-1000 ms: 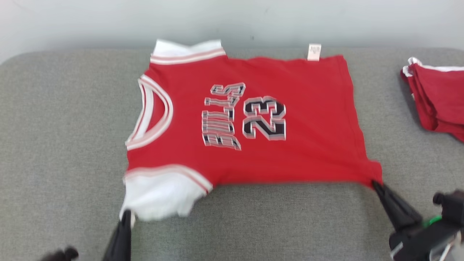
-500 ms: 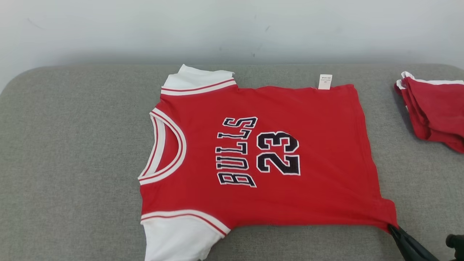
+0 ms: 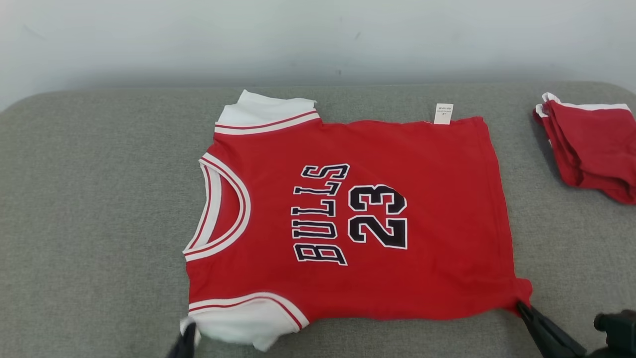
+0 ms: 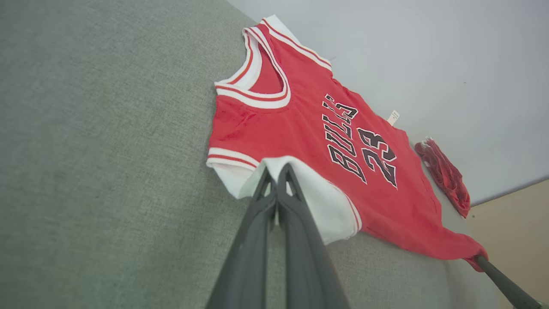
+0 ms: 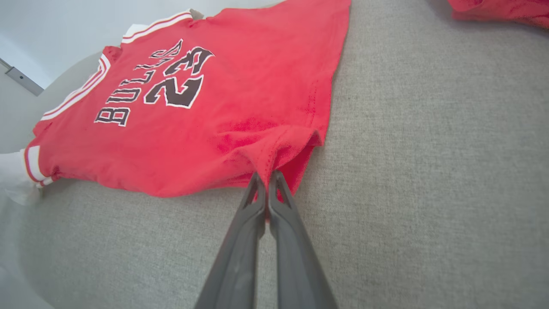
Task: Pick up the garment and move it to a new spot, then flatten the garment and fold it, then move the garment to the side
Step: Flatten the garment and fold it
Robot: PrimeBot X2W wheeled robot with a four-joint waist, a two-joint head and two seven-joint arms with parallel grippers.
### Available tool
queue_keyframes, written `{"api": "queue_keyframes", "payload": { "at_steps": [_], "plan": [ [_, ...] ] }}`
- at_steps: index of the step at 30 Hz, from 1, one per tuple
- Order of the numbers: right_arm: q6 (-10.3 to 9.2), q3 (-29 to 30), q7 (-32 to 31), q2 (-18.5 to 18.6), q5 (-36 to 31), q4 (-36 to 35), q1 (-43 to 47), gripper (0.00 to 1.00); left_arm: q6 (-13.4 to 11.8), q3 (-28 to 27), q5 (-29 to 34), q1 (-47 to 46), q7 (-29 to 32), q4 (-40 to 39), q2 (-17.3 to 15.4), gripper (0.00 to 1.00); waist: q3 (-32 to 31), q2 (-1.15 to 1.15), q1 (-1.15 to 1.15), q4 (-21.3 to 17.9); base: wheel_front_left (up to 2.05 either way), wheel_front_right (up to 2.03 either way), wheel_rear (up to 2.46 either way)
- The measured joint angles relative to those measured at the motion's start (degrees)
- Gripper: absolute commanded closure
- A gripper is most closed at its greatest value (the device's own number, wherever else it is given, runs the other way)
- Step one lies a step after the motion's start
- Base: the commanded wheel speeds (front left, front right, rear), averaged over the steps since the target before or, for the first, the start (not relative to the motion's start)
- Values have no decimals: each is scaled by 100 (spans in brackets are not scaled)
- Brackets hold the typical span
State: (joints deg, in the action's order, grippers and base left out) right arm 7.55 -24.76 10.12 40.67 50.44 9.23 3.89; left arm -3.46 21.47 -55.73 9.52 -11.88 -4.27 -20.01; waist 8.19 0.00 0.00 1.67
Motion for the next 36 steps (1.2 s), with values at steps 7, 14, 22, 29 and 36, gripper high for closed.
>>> {"api": "queue_keyframes", "payload": {
  "at_steps": [7, 14, 22, 29, 36],
  "plan": [
    [0, -63, -129, -118, 291, -276, -450, 100, 188, -32, 355, -1169, 365, 75, -408, 100, 135, 0, 0, -103, 0, 0, 0],
    [0, -269, -485, -136, 386, -77, -1477, 100, 456, -79, 387, -2789, 839, 1055, -514, 100, 329, 0, 1, -242, 0, 0, 0],
    [0, -642, -693, -347, 464, 864, -2601, 100, 805, 94, 423, -4036, 1149, 2577, -444, 100, 538, 0, 1, -408, 0, 0, 0],
    [0, -1191, -550, -559, 468, 1621, -3229, 100, 1003, 410, 600, -4674, 1002, 3925, -246, 100, 637, 1, 1, -511, 0, 0, 0],
    [0, -1458, -210, -686, 609, 1990, -3364, 0, 1059, 638, 683, -4789, 570, 4452, -129, 0, 529, 1, 1, -540, 0, 0, 0]
  ]
}}
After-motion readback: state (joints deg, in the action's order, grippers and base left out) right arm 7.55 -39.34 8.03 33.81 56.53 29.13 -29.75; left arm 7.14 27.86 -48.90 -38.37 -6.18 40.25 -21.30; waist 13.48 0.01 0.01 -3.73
